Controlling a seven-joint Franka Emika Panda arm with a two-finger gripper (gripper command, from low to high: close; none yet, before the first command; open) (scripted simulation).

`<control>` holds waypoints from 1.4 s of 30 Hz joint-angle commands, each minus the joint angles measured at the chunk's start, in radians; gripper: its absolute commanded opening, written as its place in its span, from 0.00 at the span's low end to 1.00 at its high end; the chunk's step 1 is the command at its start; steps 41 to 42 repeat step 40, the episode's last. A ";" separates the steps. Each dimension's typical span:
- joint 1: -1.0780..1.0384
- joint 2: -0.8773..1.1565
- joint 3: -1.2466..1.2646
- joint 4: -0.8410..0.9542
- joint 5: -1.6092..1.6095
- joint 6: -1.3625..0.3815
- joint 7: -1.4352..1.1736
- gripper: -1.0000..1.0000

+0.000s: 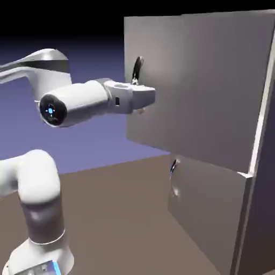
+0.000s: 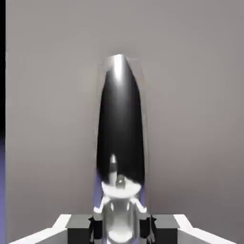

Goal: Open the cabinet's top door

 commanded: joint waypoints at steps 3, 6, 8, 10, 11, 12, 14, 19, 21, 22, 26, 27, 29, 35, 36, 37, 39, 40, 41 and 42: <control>-0.030 -0.014 -0.108 0.024 -0.102 -0.128 0.013 0.00; -0.041 -0.011 -0.217 0.066 -0.196 -0.254 0.016 0.00; -0.037 -0.001 -0.290 0.104 -0.255 -0.339 0.016 0.00; -0.022 0.014 -0.362 0.152 -0.312 -0.425 0.015 0.00; -0.009 0.023 -0.398 0.179 -0.339 -0.469 0.015 0.00; 0.006 0.032 -0.432 0.209 -0.365 -0.512 0.014 0.00; 0.045 0.052 -0.499 0.274 -0.415 -0.599 0.014 0.00; 0.177 0.093 -0.639 0.455 -0.511 -0.800 0.020 0.00; 0.235 0.105 -0.683 0.528 -0.539 -0.871 0.025 0.00; 0.264 0.109 -0.702 0.564 -0.551 -0.905 0.029 0.00; 0.385 0.122 -0.771 0.709 -0.590 -1.035 0.045 0.00; 0.415 0.124 -0.786 0.745 -0.598 -1.066 0.050 0.00; 0.476 0.127 -0.814 0.818 -0.612 -1.126 0.061 0.00; 0.658 0.128 -0.879 1.035 -0.637 -1.297 0.103 0.00; 0.688 0.127 -0.888 1.071 -0.639 -1.325 0.111 0.00; 0.718 0.126 -0.896 1.108 -0.641 -1.352 0.120 0.00; 0.748 0.125 -0.904 1.144 -0.642 -1.378 0.128 0.00; 0.748 0.125 -0.904 1.144 -0.642 -1.378 0.128 1.00; 0.748 0.125 -0.904 1.144 -0.642 -1.378 0.128 1.00; 0.748 0.125 -0.904 1.144 -0.642 -1.378 0.128 1.00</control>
